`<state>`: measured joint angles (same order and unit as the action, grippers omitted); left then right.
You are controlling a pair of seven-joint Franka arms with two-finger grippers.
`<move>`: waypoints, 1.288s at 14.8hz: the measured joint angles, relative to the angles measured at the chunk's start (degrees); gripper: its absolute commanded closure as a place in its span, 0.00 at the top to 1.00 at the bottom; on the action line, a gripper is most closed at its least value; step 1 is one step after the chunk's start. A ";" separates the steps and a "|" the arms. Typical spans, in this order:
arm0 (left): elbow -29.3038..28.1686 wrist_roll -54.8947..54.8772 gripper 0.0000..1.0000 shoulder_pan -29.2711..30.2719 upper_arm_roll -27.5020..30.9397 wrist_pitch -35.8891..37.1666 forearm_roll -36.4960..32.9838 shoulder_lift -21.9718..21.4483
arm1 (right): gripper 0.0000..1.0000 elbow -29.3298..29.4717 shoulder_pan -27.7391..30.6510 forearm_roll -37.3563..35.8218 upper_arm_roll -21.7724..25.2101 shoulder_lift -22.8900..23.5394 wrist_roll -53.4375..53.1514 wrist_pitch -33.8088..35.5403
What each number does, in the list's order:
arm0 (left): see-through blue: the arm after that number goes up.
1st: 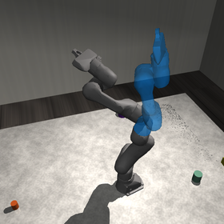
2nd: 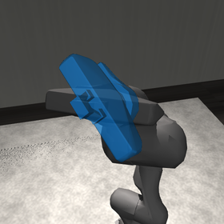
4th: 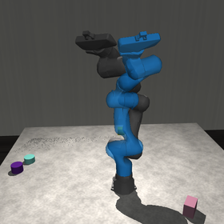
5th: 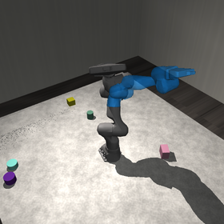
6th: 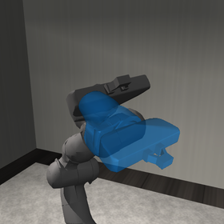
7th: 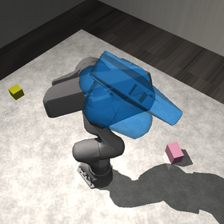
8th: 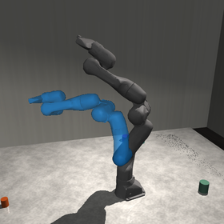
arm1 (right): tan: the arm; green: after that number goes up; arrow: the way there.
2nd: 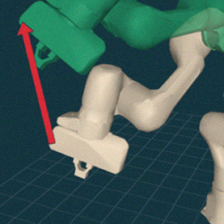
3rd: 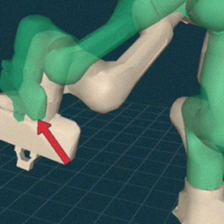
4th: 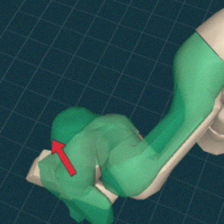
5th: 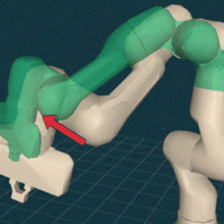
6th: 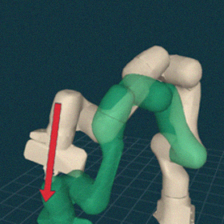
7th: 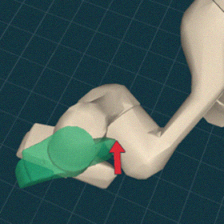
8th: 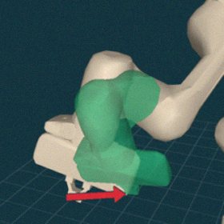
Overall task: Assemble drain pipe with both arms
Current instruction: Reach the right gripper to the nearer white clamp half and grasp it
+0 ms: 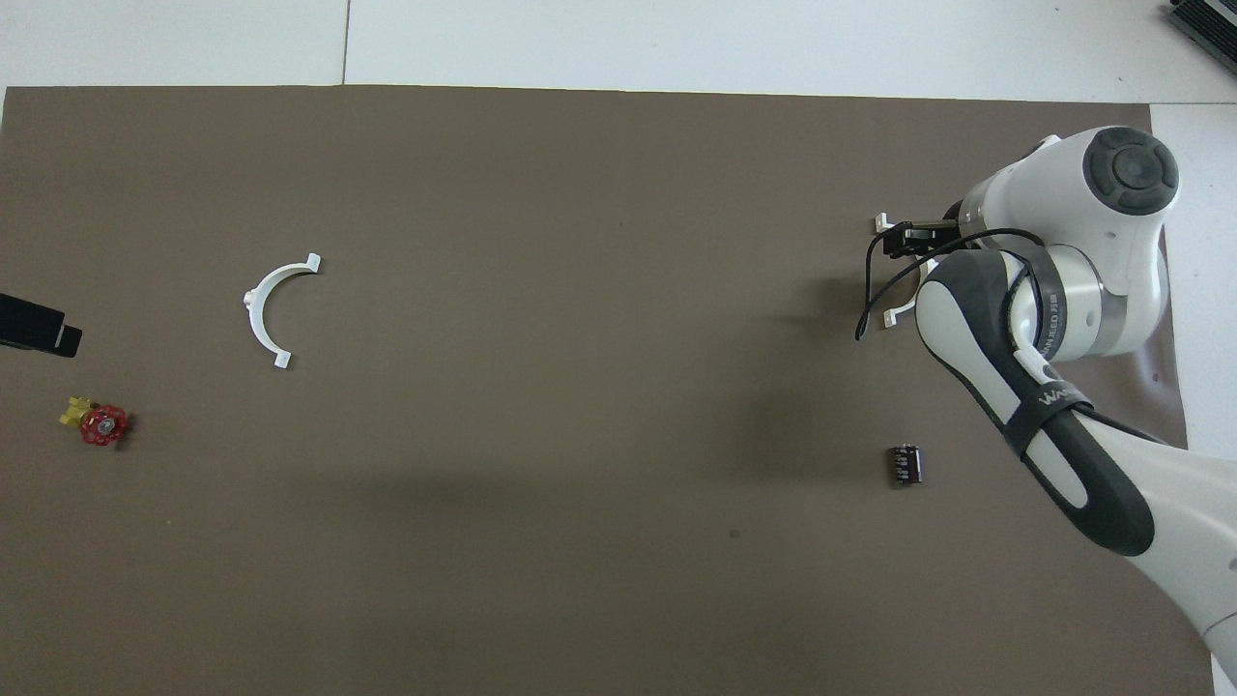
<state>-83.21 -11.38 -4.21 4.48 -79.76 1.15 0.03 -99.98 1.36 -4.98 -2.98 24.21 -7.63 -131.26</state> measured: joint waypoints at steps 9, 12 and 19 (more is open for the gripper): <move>0.00 0.00 1.00 0.00 0.00 0.00 0.00 0.00 | 0.71 -1.01 1.26 0.00 0.00 2.87 -4.76 -2.71; 0.00 0.00 1.00 0.00 0.00 0.00 0.00 0.00 | 0.70 -1.55 1.41 0.00 0.04 2.87 -5.03 -2.97; 0.00 0.00 1.00 0.00 0.00 0.00 0.00 0.00 | 0.52 -4.24 2.61 0.01 0.05 2.90 -5.07 -5.87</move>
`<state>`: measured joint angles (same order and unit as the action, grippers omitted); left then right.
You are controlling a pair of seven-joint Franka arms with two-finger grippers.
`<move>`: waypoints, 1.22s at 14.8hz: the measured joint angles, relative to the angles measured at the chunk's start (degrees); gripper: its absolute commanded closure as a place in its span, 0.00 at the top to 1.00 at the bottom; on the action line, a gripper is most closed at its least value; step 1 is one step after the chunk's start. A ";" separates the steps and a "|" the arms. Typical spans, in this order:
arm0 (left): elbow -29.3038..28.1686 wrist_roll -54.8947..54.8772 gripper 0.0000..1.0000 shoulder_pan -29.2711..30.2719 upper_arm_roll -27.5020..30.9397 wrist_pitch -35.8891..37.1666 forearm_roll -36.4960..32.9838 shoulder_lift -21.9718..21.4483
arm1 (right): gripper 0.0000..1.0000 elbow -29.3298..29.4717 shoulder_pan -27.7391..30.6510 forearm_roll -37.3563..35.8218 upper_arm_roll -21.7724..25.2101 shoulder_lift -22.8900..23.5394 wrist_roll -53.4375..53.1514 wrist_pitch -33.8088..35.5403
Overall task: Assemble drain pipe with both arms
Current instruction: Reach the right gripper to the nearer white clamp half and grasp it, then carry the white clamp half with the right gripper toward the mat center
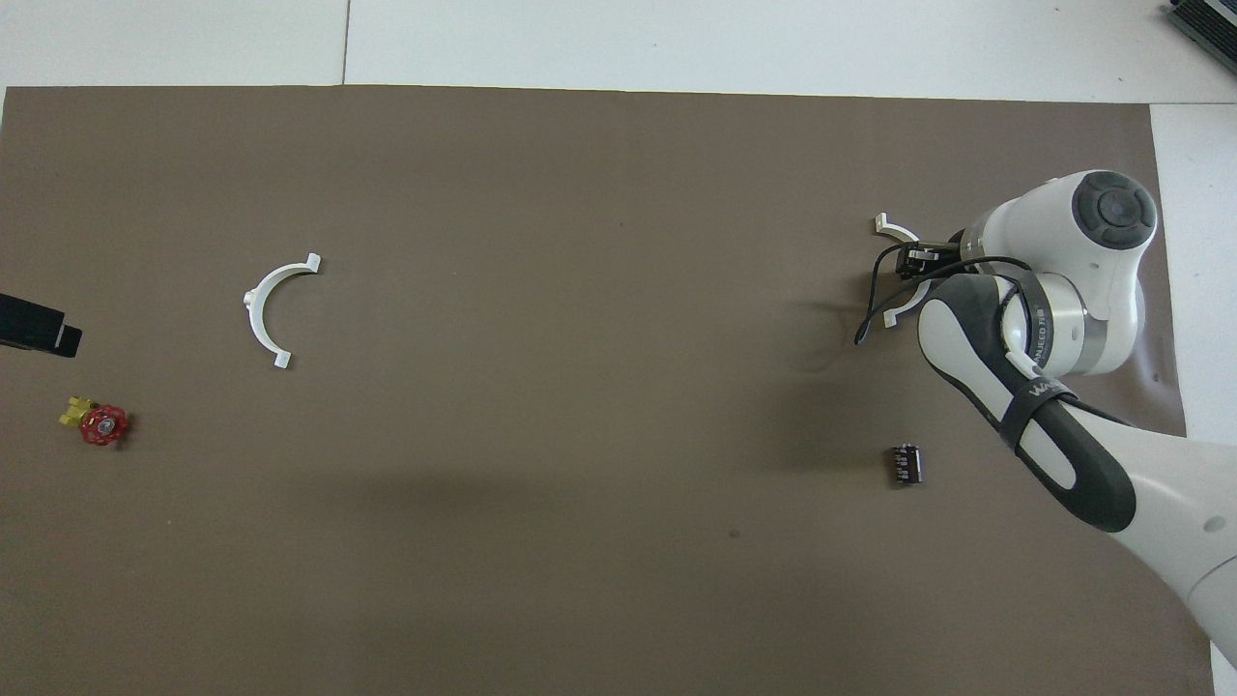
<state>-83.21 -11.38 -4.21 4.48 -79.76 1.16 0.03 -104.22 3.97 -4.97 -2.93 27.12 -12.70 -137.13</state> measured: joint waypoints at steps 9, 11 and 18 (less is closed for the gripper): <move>0.00 0.00 1.00 0.00 0.00 0.00 0.00 0.00 | 0.25 -0.51 -0.22 0.05 -0.22 -0.39 -3.13 -0.05; 0.00 0.00 1.00 0.00 0.00 0.00 0.00 0.00 | 0.10 -0.58 -0.44 0.05 -0.23 -0.47 -3.80 -0.05; 0.00 0.00 1.00 0.00 0.00 0.00 0.00 0.00 | 0.00 -0.57 -2.22 0.05 -0.32 -0.94 -5.37 2.16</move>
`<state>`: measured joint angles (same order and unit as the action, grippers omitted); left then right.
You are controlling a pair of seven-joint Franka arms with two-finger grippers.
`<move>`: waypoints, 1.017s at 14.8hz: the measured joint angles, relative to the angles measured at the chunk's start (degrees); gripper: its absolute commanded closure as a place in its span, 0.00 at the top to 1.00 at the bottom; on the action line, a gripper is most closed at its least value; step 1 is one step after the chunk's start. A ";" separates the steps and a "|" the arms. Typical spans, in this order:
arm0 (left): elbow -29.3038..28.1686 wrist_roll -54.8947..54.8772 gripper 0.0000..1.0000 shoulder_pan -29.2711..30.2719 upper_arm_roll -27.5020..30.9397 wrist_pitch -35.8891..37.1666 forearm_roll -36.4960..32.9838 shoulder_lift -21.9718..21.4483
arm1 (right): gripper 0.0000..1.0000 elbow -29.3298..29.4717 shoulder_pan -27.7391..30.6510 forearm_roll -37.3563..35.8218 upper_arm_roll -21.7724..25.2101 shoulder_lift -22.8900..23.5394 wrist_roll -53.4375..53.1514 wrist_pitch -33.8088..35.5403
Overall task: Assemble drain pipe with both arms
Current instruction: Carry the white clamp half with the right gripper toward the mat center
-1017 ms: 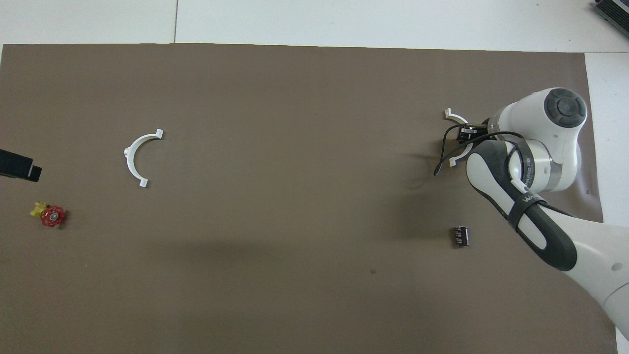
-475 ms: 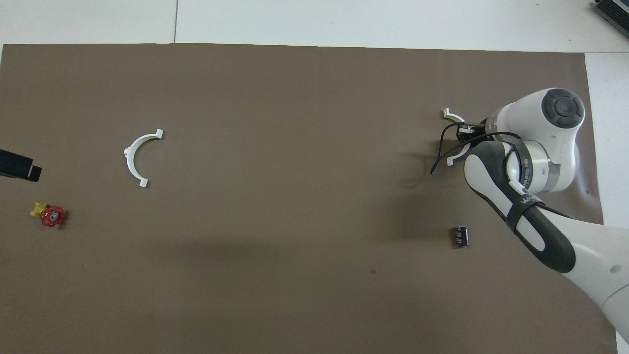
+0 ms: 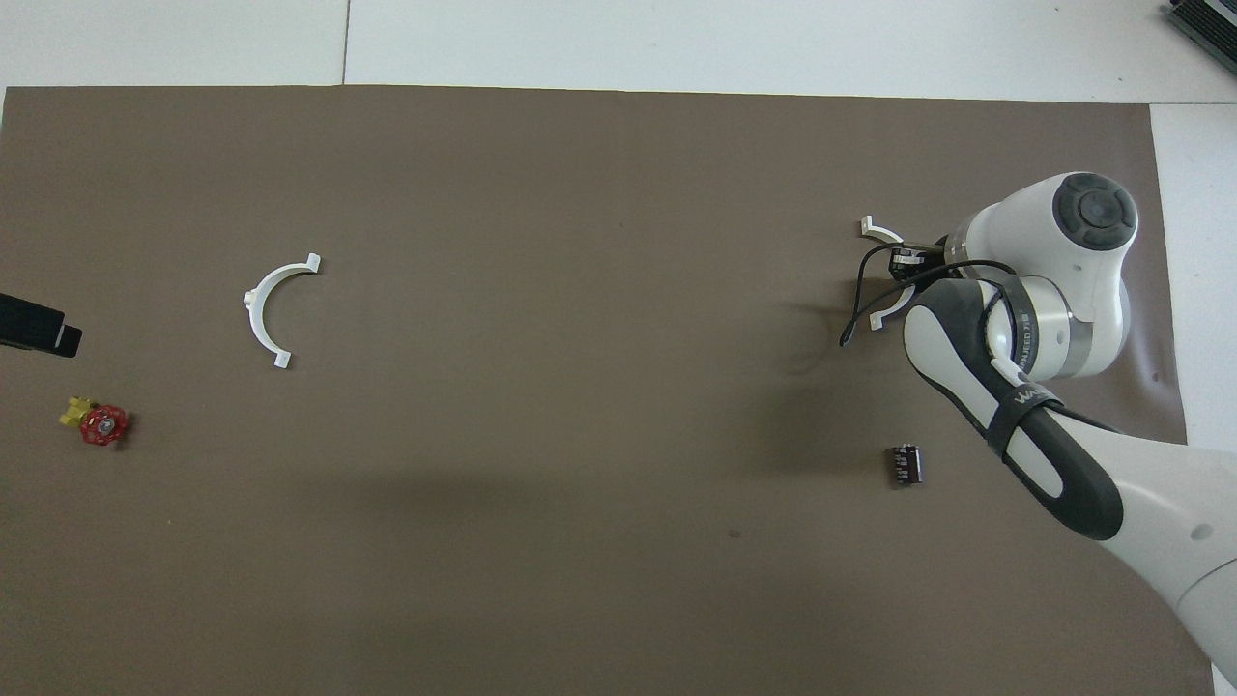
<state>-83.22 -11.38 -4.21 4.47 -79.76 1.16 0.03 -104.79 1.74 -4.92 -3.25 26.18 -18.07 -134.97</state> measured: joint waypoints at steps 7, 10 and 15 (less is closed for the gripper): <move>0.00 0.00 1.00 0.00 0.00 0.00 0.00 0.00 | 0.00 2.00 -11.87 -0.02 -0.32 -2.74 -15.20 7.14; 0.00 0.00 1.00 0.00 0.00 0.00 0.00 0.00 | 0.00 2.95 -16.60 -0.02 -0.36 -2.82 -18.93 7.03; 0.00 0.00 1.00 0.00 0.00 0.00 0.00 0.00 | 0.00 4.13 -23.76 -0.01 -0.44 -2.78 -19.90 1.23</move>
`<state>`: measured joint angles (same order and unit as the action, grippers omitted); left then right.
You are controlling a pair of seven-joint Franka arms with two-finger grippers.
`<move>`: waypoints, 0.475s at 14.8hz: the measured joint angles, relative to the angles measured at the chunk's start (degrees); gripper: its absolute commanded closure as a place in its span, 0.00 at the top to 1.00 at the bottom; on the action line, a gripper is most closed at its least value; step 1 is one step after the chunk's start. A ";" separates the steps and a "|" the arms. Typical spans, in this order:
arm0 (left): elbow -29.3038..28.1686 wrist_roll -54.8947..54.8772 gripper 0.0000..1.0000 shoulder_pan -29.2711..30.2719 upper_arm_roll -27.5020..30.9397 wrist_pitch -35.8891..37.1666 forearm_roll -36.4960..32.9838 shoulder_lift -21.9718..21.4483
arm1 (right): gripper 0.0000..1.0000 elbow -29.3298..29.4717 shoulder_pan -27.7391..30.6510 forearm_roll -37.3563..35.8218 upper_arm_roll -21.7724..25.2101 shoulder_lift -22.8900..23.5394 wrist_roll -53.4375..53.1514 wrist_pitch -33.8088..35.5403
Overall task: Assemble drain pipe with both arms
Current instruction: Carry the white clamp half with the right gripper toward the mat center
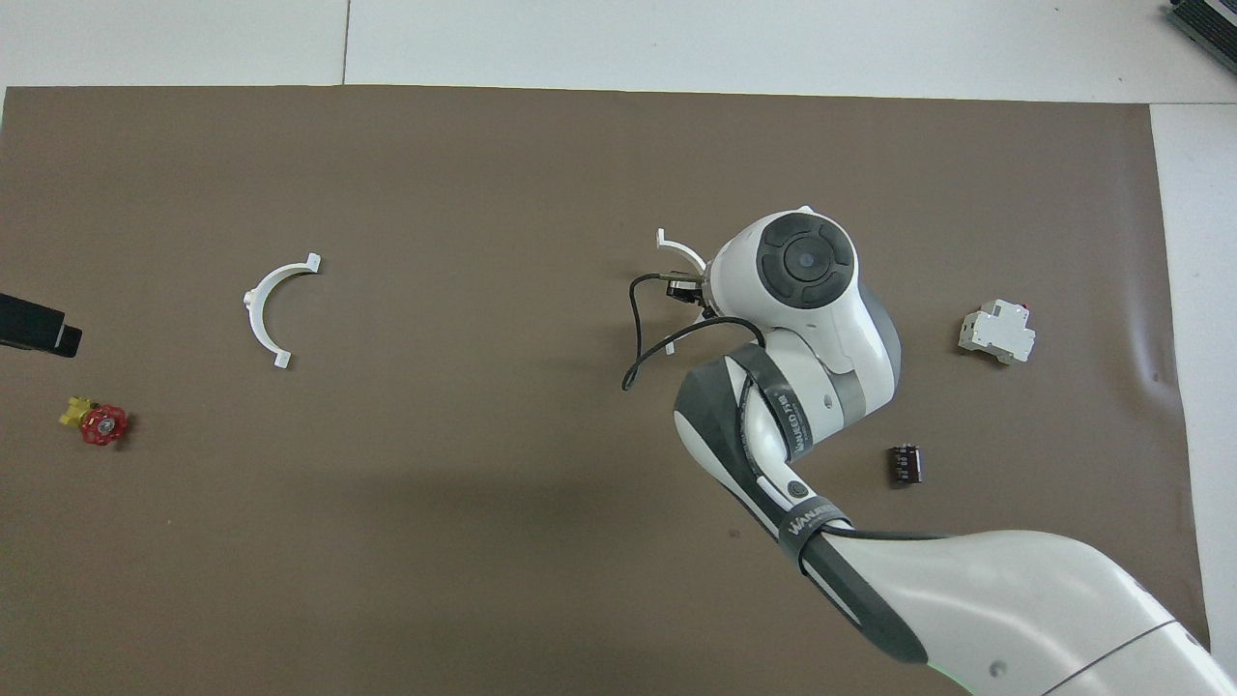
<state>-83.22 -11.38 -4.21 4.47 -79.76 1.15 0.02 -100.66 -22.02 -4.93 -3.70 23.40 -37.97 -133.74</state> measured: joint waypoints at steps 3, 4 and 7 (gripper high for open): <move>0.00 0.00 1.00 0.00 0.00 0.00 0.00 0.00 | 0.00 0.81 -2.93 0.72 -0.03 0.64 -0.37 -2.37; 0.00 0.00 1.00 0.00 0.00 0.00 0.00 0.00 | 0.00 1.61 -4.06 1.86 -0.04 1.38 -1.11 -2.86; 0.00 0.00 1.00 0.00 0.00 0.00 0.00 0.00 | 0.00 3.99 -7.09 2.96 -0.03 4.34 -3.37 -4.20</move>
<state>-83.22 -11.38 -4.21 4.47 -79.76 1.15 0.02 -96.67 -29.10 -1.97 -3.73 27.74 -41.34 -137.94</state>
